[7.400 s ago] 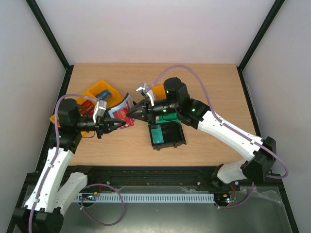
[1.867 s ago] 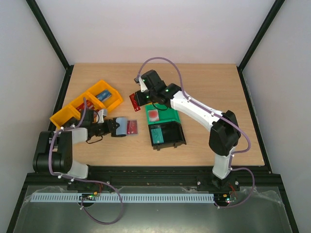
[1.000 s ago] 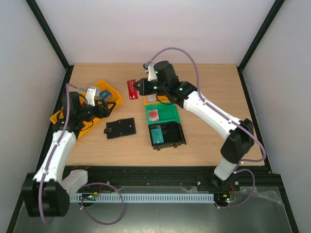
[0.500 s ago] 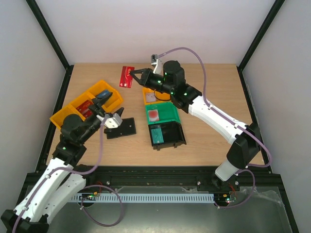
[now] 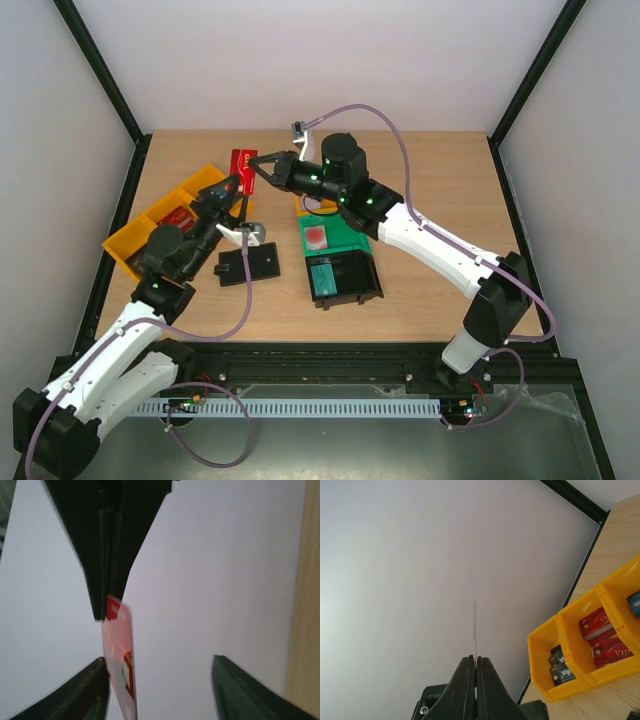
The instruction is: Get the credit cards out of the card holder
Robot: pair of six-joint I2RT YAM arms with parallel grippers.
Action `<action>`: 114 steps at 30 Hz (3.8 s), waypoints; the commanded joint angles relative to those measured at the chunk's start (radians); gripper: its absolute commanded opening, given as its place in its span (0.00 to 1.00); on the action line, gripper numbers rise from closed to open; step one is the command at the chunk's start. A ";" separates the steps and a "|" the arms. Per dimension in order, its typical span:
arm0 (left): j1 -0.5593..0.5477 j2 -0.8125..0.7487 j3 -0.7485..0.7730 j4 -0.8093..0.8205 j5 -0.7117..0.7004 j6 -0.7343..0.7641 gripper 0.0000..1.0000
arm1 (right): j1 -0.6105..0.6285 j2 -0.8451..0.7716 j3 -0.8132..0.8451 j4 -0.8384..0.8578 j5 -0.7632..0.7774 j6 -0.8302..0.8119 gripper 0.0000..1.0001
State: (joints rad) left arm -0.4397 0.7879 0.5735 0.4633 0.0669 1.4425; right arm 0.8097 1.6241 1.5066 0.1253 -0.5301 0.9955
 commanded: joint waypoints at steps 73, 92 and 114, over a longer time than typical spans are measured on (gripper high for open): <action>0.168 0.294 0.812 -1.460 0.807 -0.632 0.50 | 0.094 -0.159 0.259 -0.961 -0.010 -1.346 0.02; 0.156 0.264 0.709 -1.206 0.568 -0.951 0.02 | 0.096 -0.208 0.171 -0.808 0.125 -1.263 0.42; 0.530 0.738 0.604 -0.935 -0.229 -0.581 0.02 | -0.064 -0.376 -0.077 -0.555 0.204 -1.069 0.99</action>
State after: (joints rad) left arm 0.0834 1.4281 1.1530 -0.5556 -0.0937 0.8536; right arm 0.7444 1.2922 1.4288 -0.4679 -0.3229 -0.0807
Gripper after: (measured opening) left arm 0.023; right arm 0.987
